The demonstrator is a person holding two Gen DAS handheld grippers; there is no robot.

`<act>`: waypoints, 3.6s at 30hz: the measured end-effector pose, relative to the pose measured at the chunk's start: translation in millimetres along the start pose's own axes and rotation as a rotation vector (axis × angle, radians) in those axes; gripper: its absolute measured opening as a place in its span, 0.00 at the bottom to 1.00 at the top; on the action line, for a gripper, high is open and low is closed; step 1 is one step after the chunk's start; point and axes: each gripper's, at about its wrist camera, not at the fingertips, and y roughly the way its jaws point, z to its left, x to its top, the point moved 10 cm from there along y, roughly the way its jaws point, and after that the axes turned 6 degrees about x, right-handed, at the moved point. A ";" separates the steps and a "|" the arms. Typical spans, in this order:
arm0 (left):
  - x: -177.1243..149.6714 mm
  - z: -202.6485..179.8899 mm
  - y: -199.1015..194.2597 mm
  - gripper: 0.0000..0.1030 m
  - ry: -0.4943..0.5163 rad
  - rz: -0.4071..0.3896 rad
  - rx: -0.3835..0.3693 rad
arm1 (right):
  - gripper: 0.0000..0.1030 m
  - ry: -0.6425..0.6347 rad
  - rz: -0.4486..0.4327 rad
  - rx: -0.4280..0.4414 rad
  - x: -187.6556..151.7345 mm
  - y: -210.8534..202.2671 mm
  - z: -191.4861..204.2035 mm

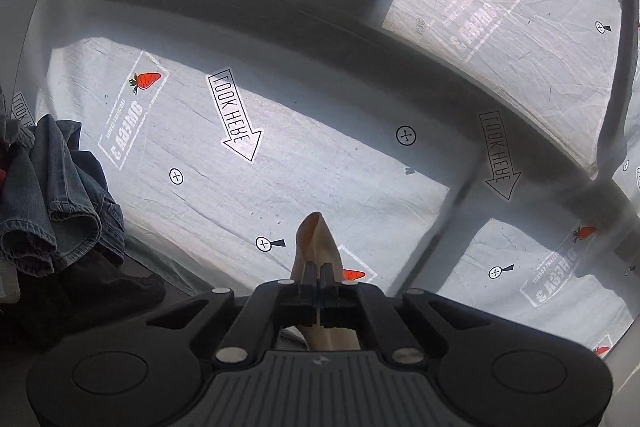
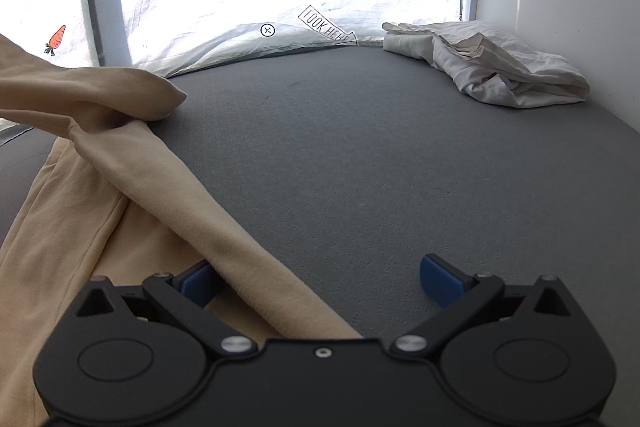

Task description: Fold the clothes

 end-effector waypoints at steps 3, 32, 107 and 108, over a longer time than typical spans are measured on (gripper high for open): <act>-48.3 48.2 14.7 0.05 0.010 0.152 0.162 | 1.00 -0.001 0.002 -0.001 0.1 0.2 0.1; -351.7 -79.1 -153.5 0.57 0.606 0.713 -0.062 | 0.37 -0.606 0.148 0.196 -11.7 -59.6 14.6; -193.8 81.3 36.4 0.98 0.092 0.492 0.404 | 0.38 0.415 0.308 0.589 161.1 111.6 57.2; -188.4 89.5 44.8 0.98 0.094 0.483 0.436 | 0.39 0.413 0.317 0.581 165.2 125.3 60.8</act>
